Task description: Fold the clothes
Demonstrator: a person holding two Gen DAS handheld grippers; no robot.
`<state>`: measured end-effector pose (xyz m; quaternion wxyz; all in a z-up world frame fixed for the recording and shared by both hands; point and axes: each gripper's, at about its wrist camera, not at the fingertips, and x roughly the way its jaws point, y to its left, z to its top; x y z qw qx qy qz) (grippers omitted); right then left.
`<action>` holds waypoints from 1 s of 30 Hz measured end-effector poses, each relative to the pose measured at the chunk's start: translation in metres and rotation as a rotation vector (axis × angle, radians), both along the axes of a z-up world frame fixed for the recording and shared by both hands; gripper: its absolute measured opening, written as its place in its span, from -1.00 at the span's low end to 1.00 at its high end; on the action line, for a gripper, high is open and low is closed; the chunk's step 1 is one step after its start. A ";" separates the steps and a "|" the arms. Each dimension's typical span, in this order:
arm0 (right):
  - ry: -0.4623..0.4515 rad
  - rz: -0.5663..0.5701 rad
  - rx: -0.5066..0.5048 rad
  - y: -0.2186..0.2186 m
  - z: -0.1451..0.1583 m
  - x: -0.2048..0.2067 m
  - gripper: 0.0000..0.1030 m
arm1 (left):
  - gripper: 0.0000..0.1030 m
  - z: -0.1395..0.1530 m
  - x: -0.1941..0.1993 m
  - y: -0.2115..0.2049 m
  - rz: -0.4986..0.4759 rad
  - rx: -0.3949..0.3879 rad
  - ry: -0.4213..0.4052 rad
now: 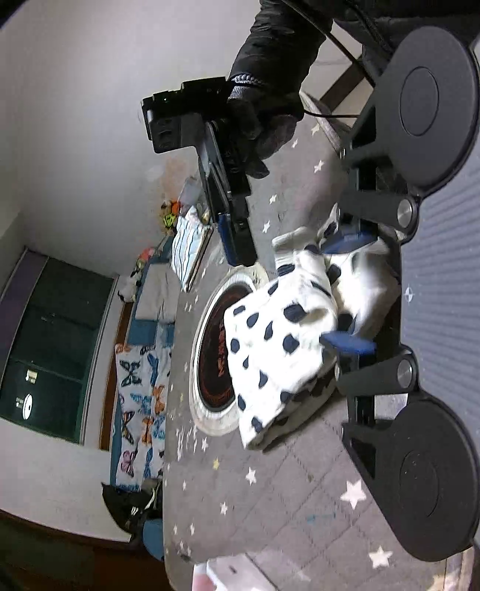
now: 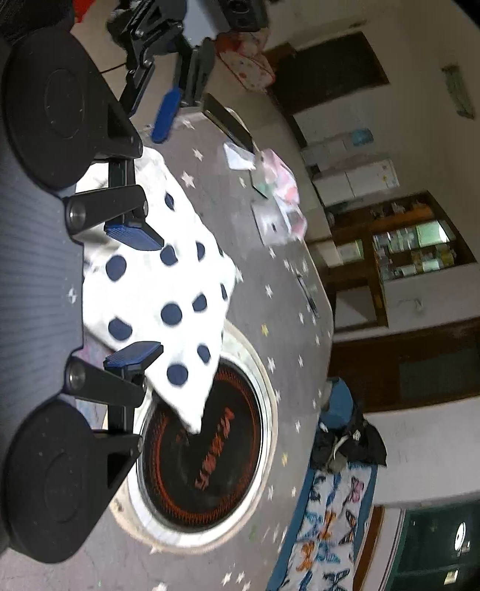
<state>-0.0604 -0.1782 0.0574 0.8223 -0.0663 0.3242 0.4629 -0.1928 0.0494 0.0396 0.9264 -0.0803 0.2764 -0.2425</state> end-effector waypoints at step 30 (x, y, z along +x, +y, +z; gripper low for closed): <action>0.122 0.359 0.018 -0.001 -0.006 -0.062 0.08 | 0.99 0.027 0.038 0.009 0.282 -0.135 -0.064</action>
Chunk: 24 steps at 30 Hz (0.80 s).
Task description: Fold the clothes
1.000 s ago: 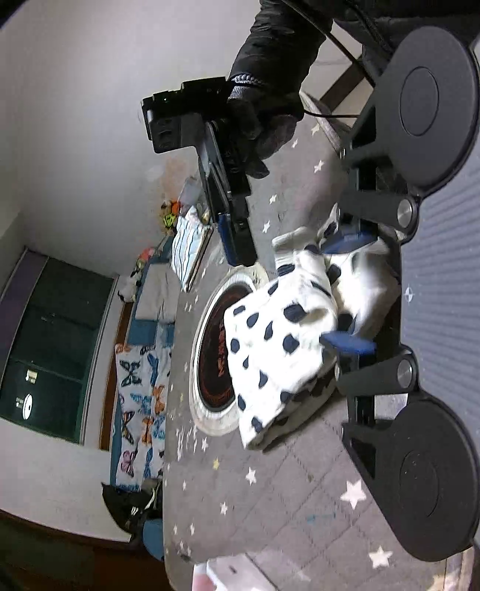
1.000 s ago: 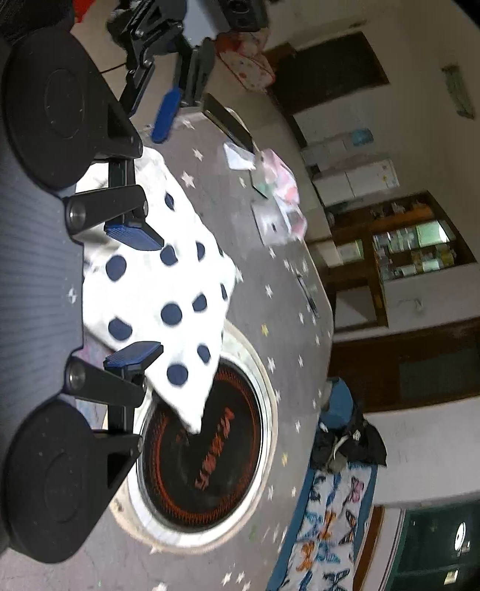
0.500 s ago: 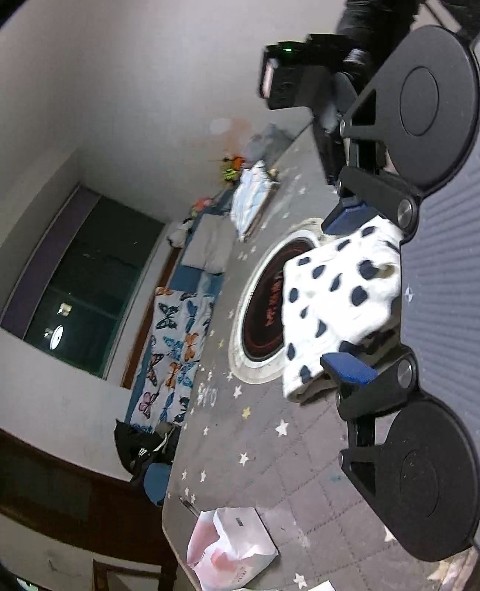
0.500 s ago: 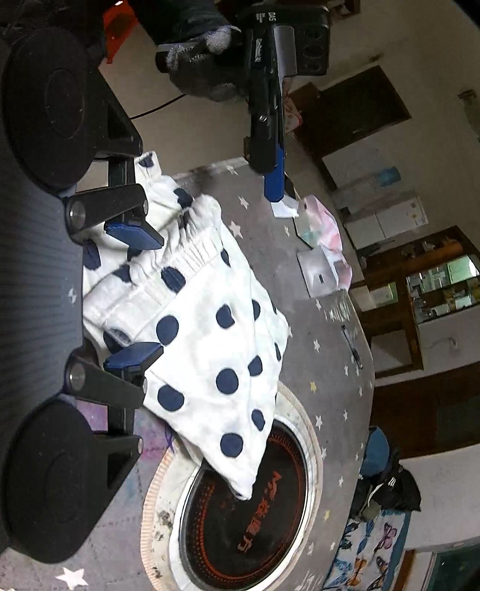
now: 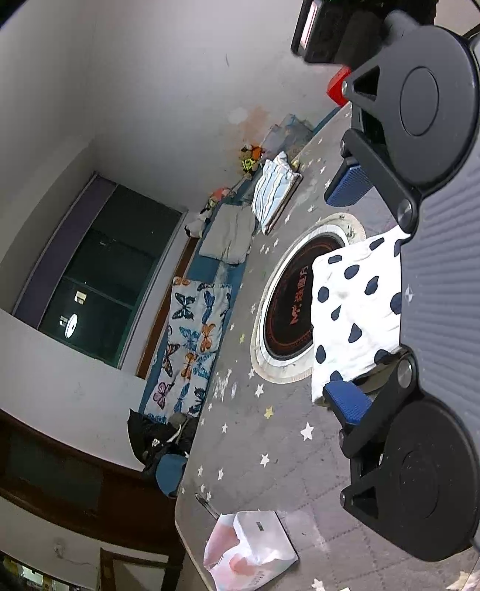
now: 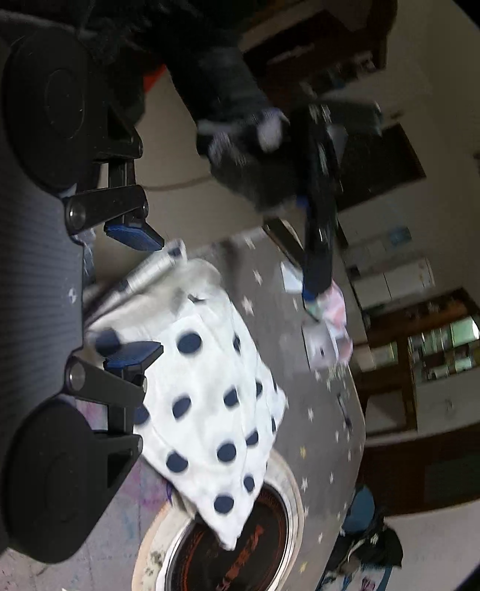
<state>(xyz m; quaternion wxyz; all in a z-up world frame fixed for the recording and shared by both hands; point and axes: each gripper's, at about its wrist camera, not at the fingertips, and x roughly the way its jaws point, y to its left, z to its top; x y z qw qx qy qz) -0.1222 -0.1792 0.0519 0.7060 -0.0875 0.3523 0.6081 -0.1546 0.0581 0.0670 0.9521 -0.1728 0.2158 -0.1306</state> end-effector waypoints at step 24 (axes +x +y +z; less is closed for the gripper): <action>-0.656 0.250 -0.275 0.058 -0.028 -0.081 -0.05 | 0.99 -0.022 0.007 0.005 0.122 -0.063 0.153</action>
